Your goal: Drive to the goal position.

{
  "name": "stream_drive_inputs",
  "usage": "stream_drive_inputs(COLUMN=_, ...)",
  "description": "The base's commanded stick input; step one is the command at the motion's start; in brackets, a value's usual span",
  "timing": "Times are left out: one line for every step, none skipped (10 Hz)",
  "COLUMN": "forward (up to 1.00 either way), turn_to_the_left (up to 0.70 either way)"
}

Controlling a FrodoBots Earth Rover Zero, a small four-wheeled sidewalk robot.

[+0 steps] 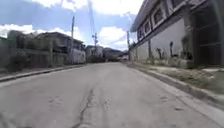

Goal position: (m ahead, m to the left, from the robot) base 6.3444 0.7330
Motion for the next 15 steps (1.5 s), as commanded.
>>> stream_drive_inputs(forward=0.85, turn_to_the_left=0.0)
stream_drive_inputs(forward=0.85, turn_to_the_left=0.0)
stream_drive_inputs(forward=0.85, turn_to_the_left=0.0)
stream_drive_inputs(forward=0.85, turn_to_the_left=0.0)
stream_drive_inputs(forward=0.85, turn_to_the_left=0.0)
stream_drive_inputs(forward=0.85, turn_to_the_left=0.0)
stream_drive_inputs(forward=0.85, turn_to_the_left=0.0)
stream_drive_inputs(forward=0.85, turn_to_the_left=0.0)
stream_drive_inputs(forward=0.85, turn_to_the_left=0.0)
stream_drive_inputs(forward=0.85, turn_to_the_left=0.0)
stream_drive_inputs(forward=0.85, turn_to_the_left=0.0)
stream_drive_inputs(forward=0.85, turn_to_the_left=0.0)
stream_drive_inputs(forward=0.85, turn_to_the_left=0.0)
stream_drive_inputs(forward=0.85, turn_to_the_left=0.0)
stream_drive_inputs(forward=0.85, turn_to_the_left=0.0)
